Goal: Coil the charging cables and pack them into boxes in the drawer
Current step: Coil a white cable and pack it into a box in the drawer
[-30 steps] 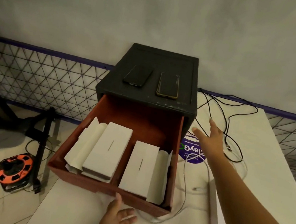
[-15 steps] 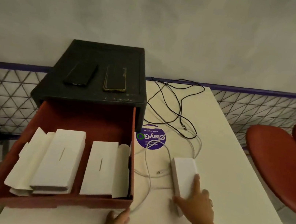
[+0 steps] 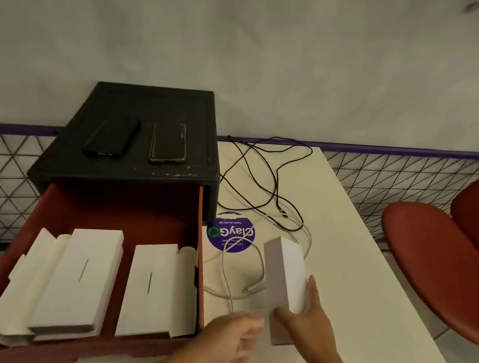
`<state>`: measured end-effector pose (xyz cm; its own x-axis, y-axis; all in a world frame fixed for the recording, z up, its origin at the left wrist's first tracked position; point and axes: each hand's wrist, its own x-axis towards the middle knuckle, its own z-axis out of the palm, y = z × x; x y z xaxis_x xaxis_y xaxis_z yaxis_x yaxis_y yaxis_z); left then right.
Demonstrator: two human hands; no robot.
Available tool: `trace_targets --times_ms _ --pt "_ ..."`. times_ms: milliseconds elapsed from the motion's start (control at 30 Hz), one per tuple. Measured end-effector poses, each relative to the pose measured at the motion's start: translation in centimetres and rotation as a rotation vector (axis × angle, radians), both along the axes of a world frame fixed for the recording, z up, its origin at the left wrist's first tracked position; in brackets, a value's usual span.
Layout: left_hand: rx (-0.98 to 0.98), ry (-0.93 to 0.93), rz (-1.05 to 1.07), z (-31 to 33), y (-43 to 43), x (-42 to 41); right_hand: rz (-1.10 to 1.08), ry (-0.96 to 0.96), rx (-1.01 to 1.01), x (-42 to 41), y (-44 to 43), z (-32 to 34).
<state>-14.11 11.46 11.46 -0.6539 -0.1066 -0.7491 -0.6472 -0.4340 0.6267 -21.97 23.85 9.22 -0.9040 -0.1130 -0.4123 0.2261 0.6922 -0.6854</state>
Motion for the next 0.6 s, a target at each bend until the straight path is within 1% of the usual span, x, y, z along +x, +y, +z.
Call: trace_targets --times_ms 133,233,333,433,533,600 --pt "-0.095 0.318 -0.056 2.1 -1.6 -1.6 0.103 0.114 -0.068 1.2 -2.5 3.4" --pt "-0.171 0.433 -0.003 3.7 -2.9 -1.8 0.18 0.217 -0.112 2.7 -4.9 5.4" --pt "-0.238 0.462 0.02 4.2 -4.9 -1.3 0.277 0.267 -0.147 3.5 -6.7 6.6" --pt "-0.194 0.455 0.062 4.5 -7.7 -0.7 0.388 0.231 -0.238 3.4 -7.9 6.9" --pt "-0.159 0.423 0.2 4.4 -10.8 -0.3 0.504 0.196 -0.312 3.3 -9.3 7.1" --pt "-0.144 0.39 0.262 4.1 -12.7 -0.2 0.53 0.189 -0.353 3.4 -10.5 6.7"
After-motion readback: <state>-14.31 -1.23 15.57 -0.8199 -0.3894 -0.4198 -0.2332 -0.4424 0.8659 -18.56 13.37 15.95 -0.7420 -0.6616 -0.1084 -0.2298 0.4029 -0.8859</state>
